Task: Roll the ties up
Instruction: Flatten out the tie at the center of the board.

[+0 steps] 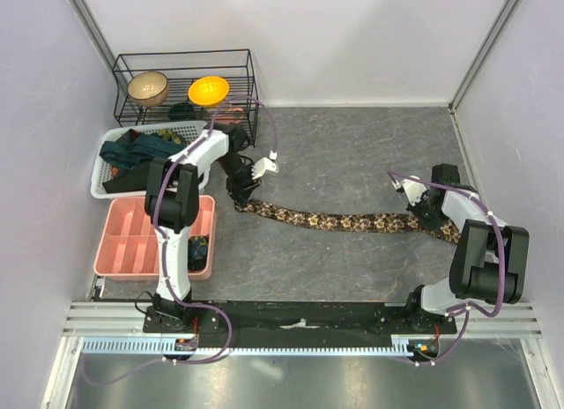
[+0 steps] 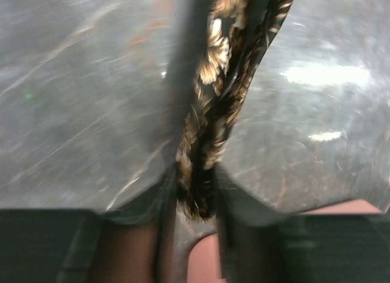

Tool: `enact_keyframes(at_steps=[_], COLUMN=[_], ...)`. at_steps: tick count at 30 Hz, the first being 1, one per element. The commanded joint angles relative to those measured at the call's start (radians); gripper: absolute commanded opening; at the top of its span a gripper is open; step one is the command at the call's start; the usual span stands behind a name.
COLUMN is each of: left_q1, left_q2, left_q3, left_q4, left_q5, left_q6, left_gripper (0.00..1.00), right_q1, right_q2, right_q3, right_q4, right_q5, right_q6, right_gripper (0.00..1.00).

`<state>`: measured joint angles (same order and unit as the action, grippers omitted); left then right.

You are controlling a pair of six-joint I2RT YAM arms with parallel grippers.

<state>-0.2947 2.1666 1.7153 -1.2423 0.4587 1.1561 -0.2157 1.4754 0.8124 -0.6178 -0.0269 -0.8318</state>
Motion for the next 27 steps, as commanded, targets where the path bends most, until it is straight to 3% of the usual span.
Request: enact_keyframes(at_steps=[1,3,5,10,14,21,27], left_q1=[0.06,0.084,0.106,0.094,0.045,0.016,-0.004], left_q2=[-0.078,-0.149,-0.266,-0.502,-0.634,-0.631,-0.539], left_q3=[0.038,-0.053,-0.138,-0.491,-0.724,-0.905,-0.913], left_q4=[0.15,0.322,0.418,0.561,0.765,1.07,1.169], left_q5=[0.029,0.023,0.018,0.109,0.026,-0.046,-0.084], left_q6=[-0.206,-0.261,-0.268,0.012,0.207,0.408,0.479], left_gripper=[0.49,0.63,0.66,0.68,0.68,0.68,0.66], right_q1=[0.002,0.001,0.001,0.001,0.001,0.001,0.003], right_q2=[0.002,0.0,-0.001,-0.013,-0.018,-0.018,-0.015], right_q3=[0.007,0.007,0.007,0.01,0.005,-0.007,-0.004], right_q4=[0.033,0.032,0.027,0.027,0.03,0.03,0.02], right_q5=[-0.022,-0.027,-0.028,-0.025,-0.031,-0.036,-0.057], right_q6=[-0.024,-0.024,-0.024,-0.029,-0.032,-0.052,-0.05], right_gripper=[0.0,0.0,0.0,0.0,0.0,0.0,0.0])
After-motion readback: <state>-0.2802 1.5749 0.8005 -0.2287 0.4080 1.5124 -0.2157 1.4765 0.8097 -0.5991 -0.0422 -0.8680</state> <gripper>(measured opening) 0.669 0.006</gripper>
